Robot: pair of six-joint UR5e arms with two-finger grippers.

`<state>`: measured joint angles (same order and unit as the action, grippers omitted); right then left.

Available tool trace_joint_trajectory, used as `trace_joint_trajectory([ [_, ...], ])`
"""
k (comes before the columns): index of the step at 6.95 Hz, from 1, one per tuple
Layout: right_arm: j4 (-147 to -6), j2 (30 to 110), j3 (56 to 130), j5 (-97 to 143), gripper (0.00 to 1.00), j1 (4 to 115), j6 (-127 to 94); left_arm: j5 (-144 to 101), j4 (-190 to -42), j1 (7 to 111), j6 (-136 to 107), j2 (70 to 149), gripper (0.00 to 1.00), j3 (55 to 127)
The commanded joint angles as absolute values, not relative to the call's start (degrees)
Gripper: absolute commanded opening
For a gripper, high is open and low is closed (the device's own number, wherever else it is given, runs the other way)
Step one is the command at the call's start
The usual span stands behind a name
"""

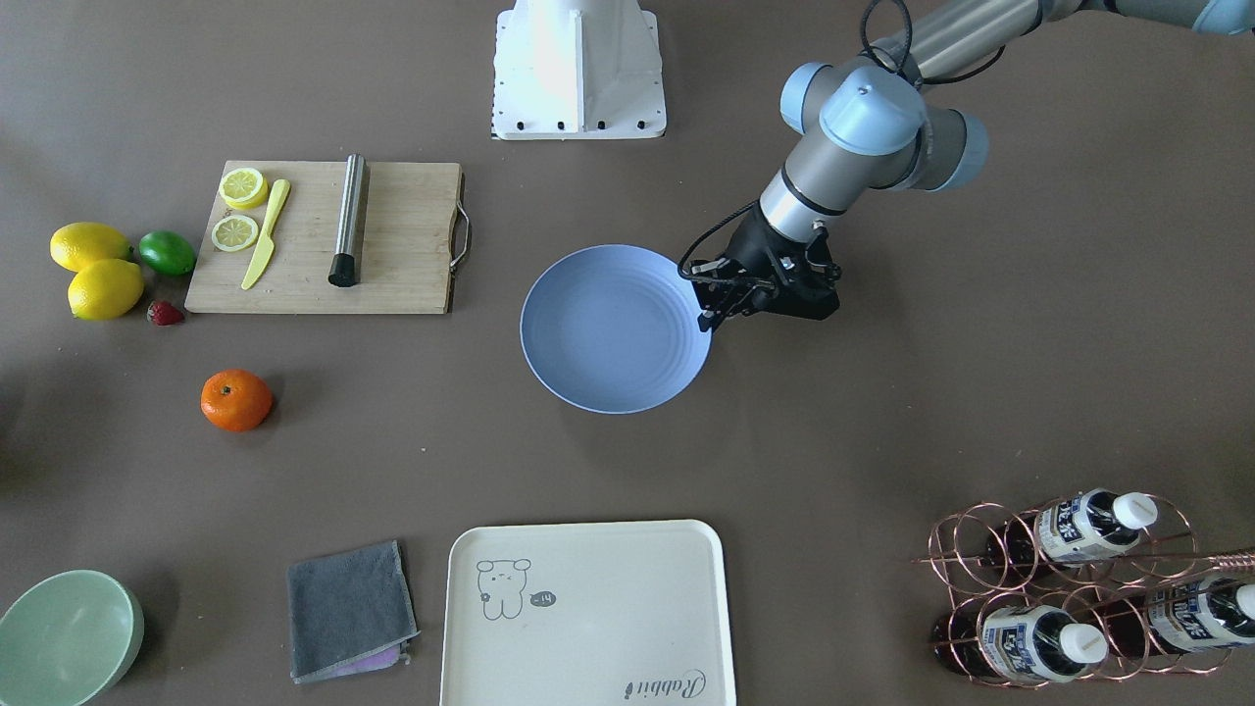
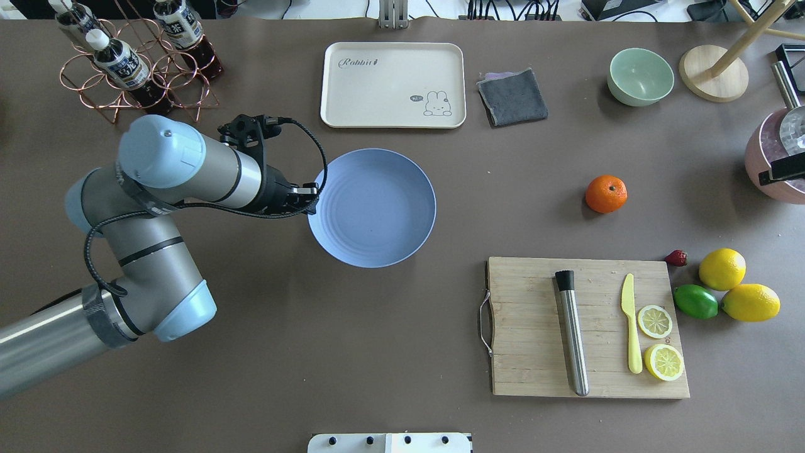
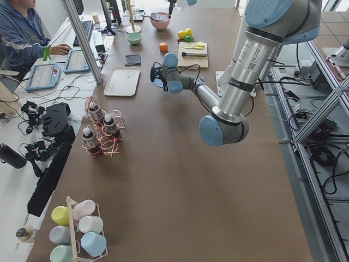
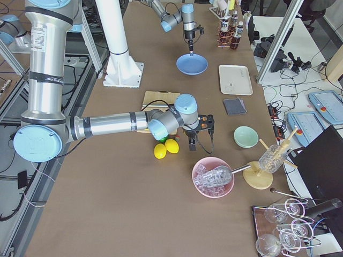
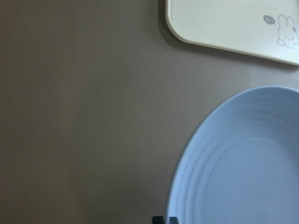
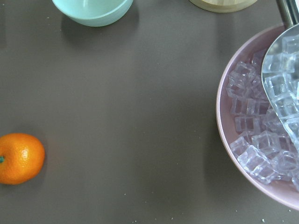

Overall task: Pick orange to plate
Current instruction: 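Push the blue plate with the left gripper toward the table center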

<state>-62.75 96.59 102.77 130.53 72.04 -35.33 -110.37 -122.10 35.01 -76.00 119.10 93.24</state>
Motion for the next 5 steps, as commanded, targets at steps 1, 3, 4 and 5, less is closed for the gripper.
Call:
trace_joint_trajectory([
  [1, -62.93, 95.98, 102.66, 130.52, 1.00, 71.46, -35.42, -105.84, -121.64, 31.48, -76.73, 121.81, 0.00, 89.66],
  [3, -63.37, 94.58, 101.79, 130.60, 1.00, 71.10, -35.42, -104.77, -121.64, 30.67, -76.73, 122.60, 0.00, 89.03],
  [4, -63.37, 93.44, 100.65, 130.61, 1.00, 70.93, -35.42, -103.98, -121.73, 30.67, -76.38, 122.61, 0.97, 89.29],
  [5, -63.46, 92.99, 100.46, 130.61, 1.00, 70.84, -35.51, -103.45, -121.64, 30.85, -76.29, 122.35, 0.98, 91.12],
])
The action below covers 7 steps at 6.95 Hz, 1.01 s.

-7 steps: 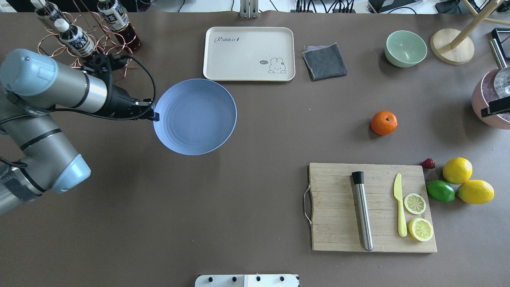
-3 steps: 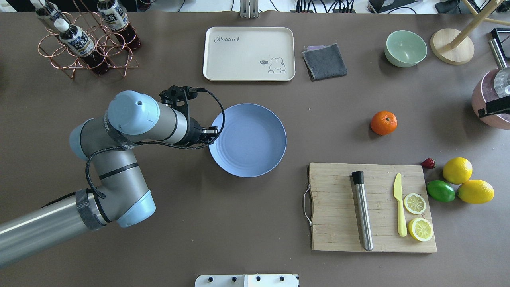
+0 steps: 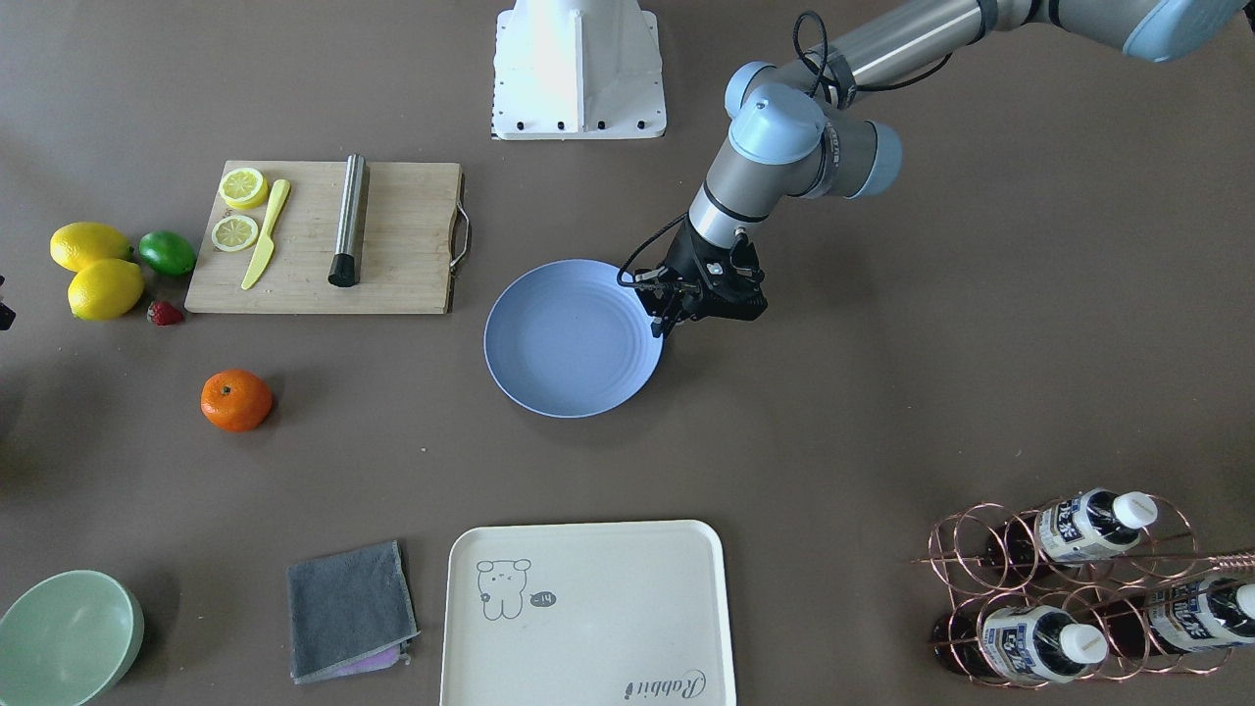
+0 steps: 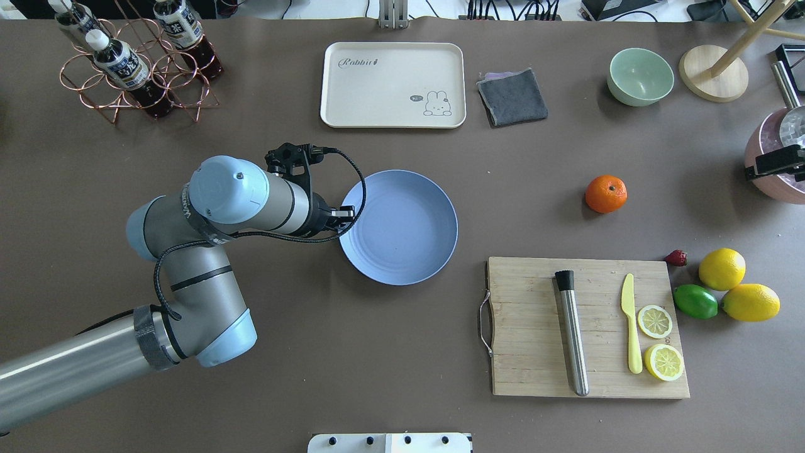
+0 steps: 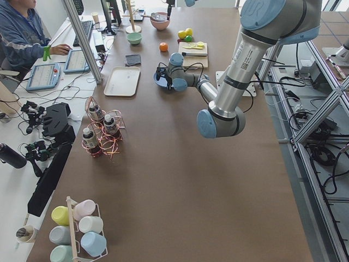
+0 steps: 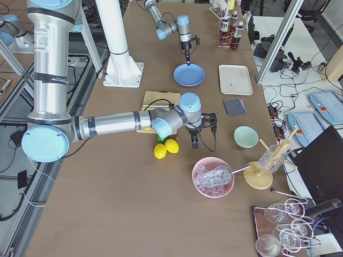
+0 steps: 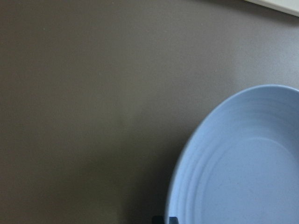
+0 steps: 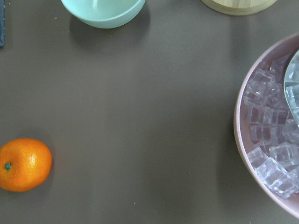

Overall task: Pick orange to plate
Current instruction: 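Push the blue plate with the left gripper toward the table center, then withdraw the left arm while the right gripper moves above the orange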

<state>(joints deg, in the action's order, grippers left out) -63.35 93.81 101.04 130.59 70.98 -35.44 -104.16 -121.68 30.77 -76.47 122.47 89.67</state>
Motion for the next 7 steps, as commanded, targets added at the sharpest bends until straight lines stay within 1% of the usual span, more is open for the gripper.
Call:
trace_joint_trajectory([
  [1, -63.54, 92.12, 100.20, 130.61, 1.00, 69.97, -36.90, -104.14, -119.81, 33.29, -76.12, 121.65, 0.98, 94.36],
  [2, -63.54, 90.20, 99.41, 129.65, 1.00, 67.87, -40.22, -107.46, -114.84, 36.18, -74.81, 119.29, 0.98, 99.09],
  [4, -63.54, 86.42, 95.82, 126.83, 1.00, 64.52, -42.52, -115.01, -106.56, 45.04, -62.55, 112.54, 0.98, 108.85],
  [5, -66.24, 83.53, 95.10, 125.17, 1.00, 62.68, -44.98, -120.88, -105.39, 52.48, -54.22, 108.58, 0.98, 110.90],
  [6, -70.18, 80.80, 95.01, 123.59, 1.00, 60.84, -45.61, -128.77, -105.29, 61.43, -43.70, 104.63, 0.98, 110.40],
  [7, -70.92, 79.12, 94.40, 123.23, 1.00, 59.43, -47.62, -136.33, -103.29, 70.75, -28.54, 100.41, 0.98, 107.87],
])
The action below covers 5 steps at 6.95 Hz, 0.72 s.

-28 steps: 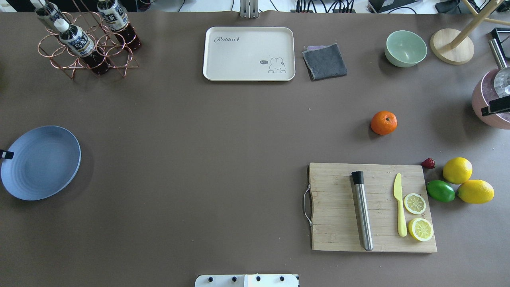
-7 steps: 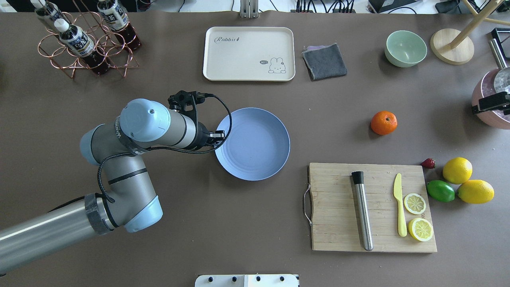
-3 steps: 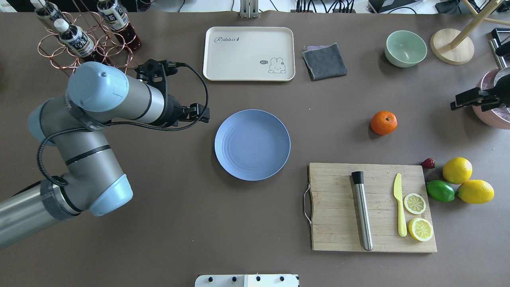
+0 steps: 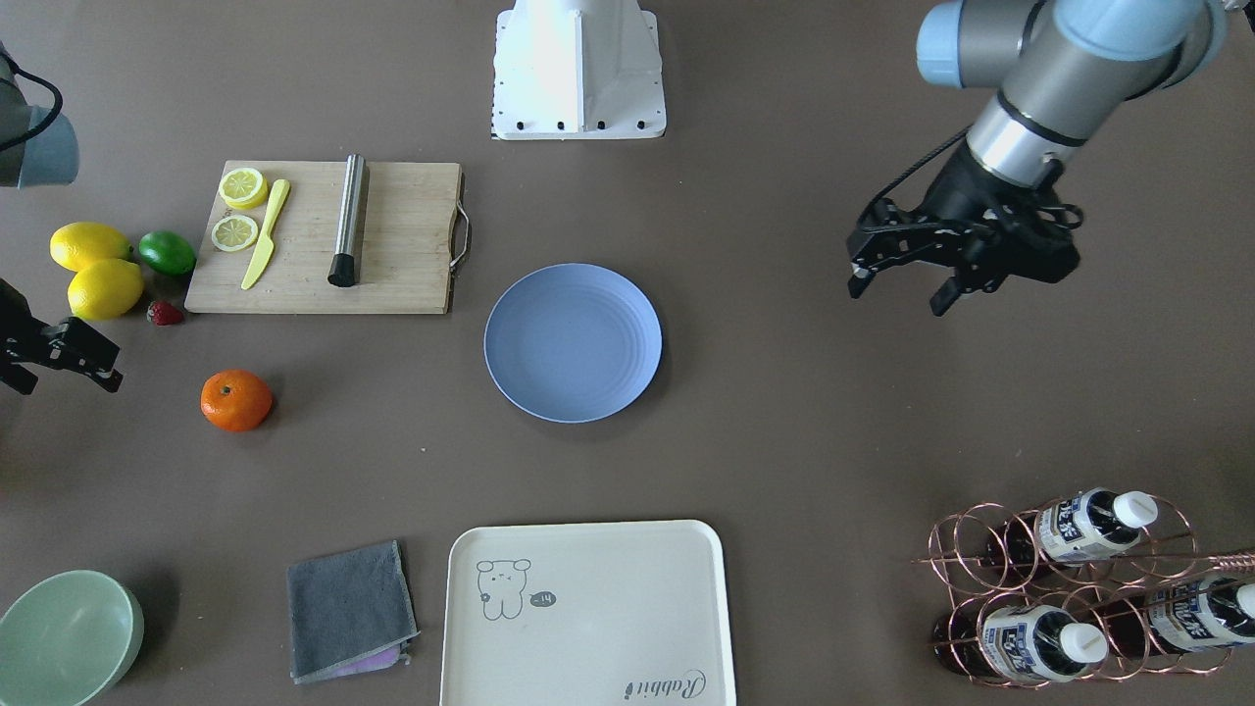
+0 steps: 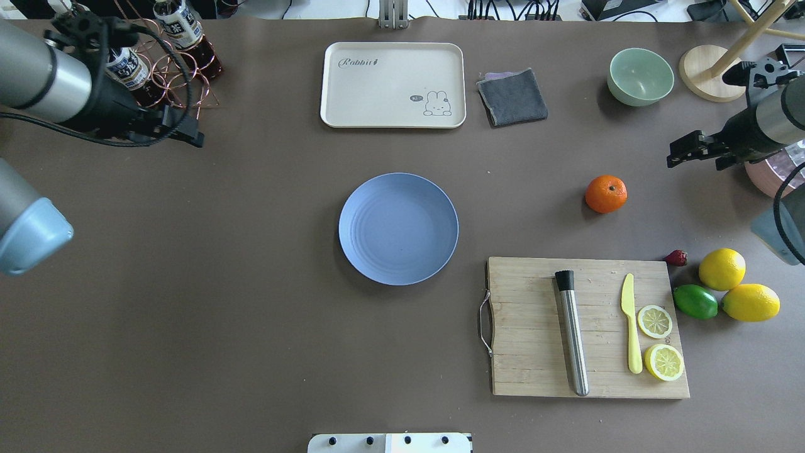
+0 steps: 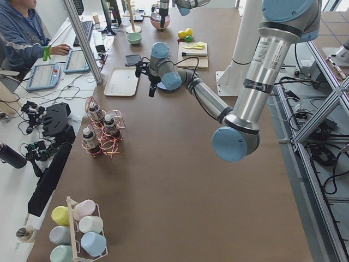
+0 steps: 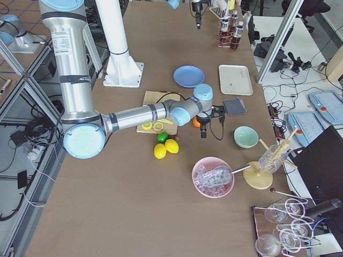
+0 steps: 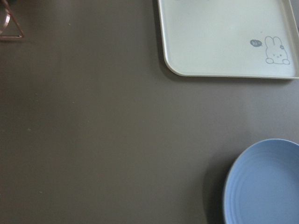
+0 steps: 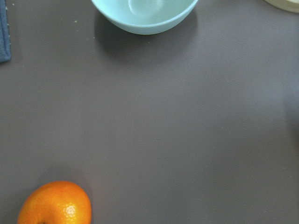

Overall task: Pick orange to plate
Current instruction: 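Withdraw the left arm while the right gripper moves above the orange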

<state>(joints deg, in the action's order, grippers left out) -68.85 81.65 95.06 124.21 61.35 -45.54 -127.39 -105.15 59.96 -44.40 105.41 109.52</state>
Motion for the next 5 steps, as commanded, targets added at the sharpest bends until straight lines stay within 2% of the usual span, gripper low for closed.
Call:
trace_joint_trajectory([
  [1, -71.01, 77.01, 93.79, 122.61, 1.00, 57.94, -50.25, -140.50, -95.35, 78.84, -14.73, 99.76, 0.98, 105.14],
  [2, -71.19, 75.34, 92.74, 121.82, 1.00, 56.79, -50.88, -138.80, -89.10, 81.71, -5.89, 99.41, 0.98, 104.42],
  [3, -71.10, 73.41, 91.16, 121.64, 1.00, 55.56, -52.72, -134.43, -88.51, 84.09, 0.38, 94.18, 0.98, 102.15],
  [5, -70.67, 72.86, 90.79, 118.05, 1.00, 52.14, -54.67, -134.12, -88.86, 88.84, 6.82, 94.04, 0.98, 91.19],
])
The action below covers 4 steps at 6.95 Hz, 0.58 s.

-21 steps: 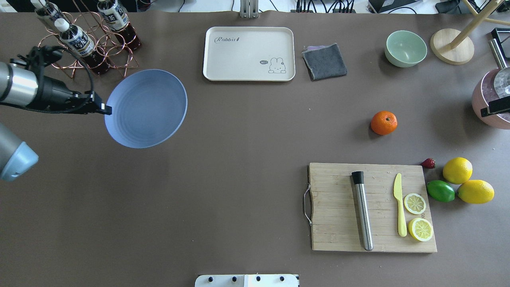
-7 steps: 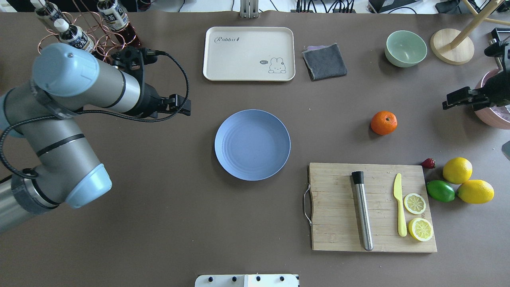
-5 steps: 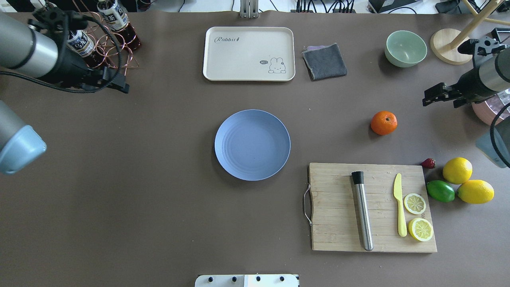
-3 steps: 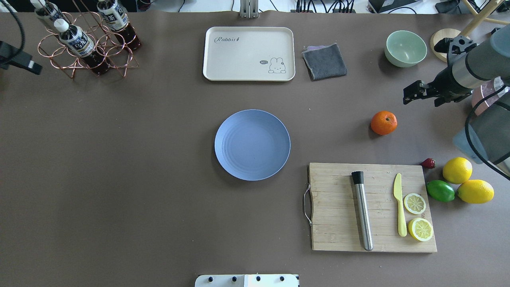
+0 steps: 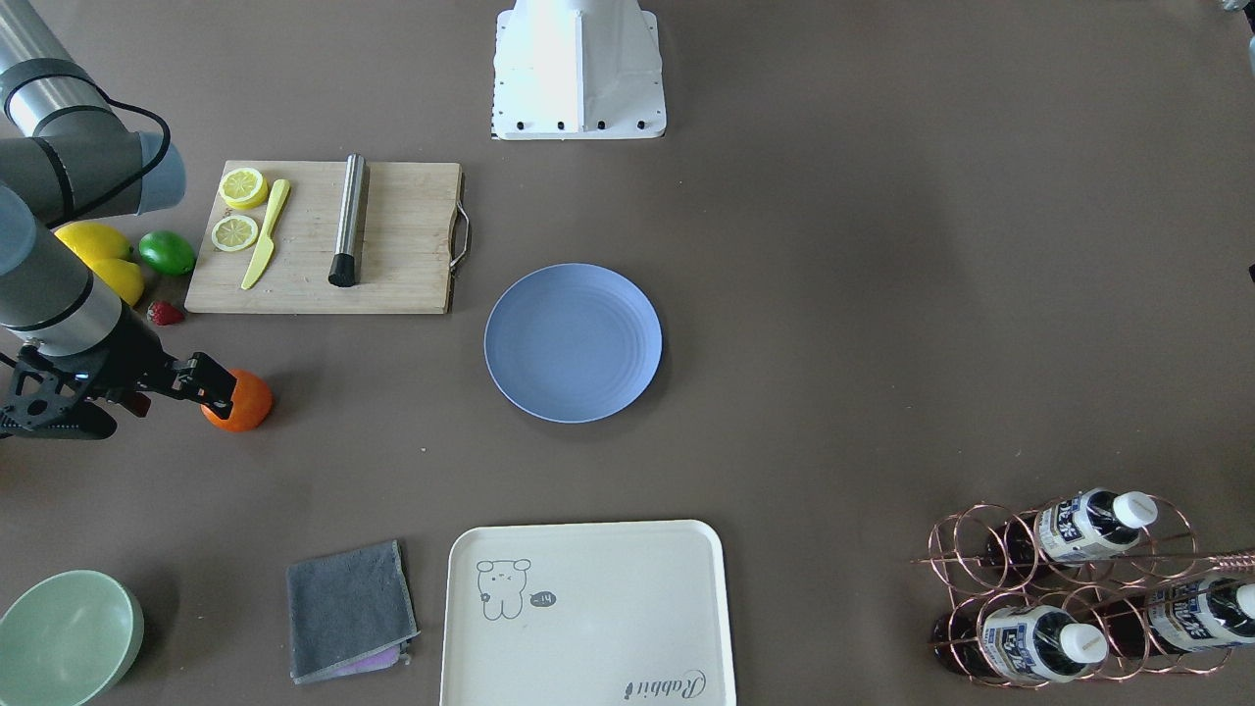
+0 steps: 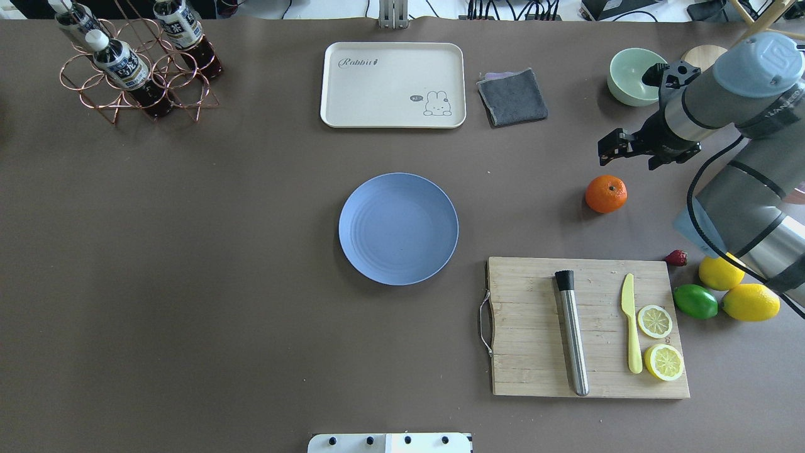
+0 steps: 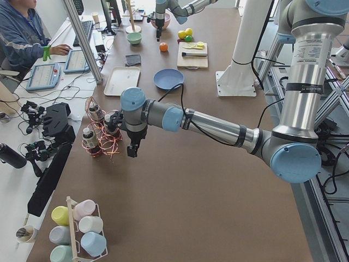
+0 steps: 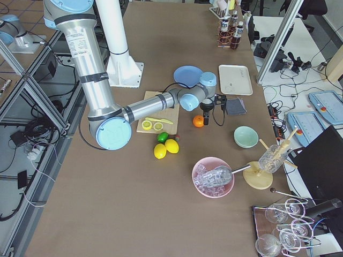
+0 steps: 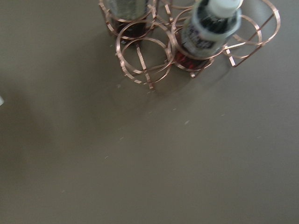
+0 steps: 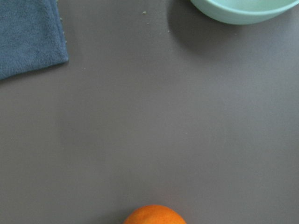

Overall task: Pick orange to plate
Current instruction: 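Withdraw the left arm while the right gripper moves above the orange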

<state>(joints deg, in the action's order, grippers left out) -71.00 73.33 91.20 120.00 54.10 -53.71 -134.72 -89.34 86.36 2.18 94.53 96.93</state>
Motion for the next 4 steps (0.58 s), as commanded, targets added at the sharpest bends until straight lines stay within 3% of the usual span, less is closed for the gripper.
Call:
trace_joint_trajectory([
  [1, -70.66, 72.86, 90.70, 117.95, 1.00, 51.60, -54.67, -134.03, -88.94, 89.03, 6.94, 93.78, 0.98, 88.01],
  [4, -70.23, 73.47, 89.74, 116.64, 1.00, 49.14, -54.58, -134.74, -88.95, 89.03, 6.86, 93.16, 0.98, 88.50],
])
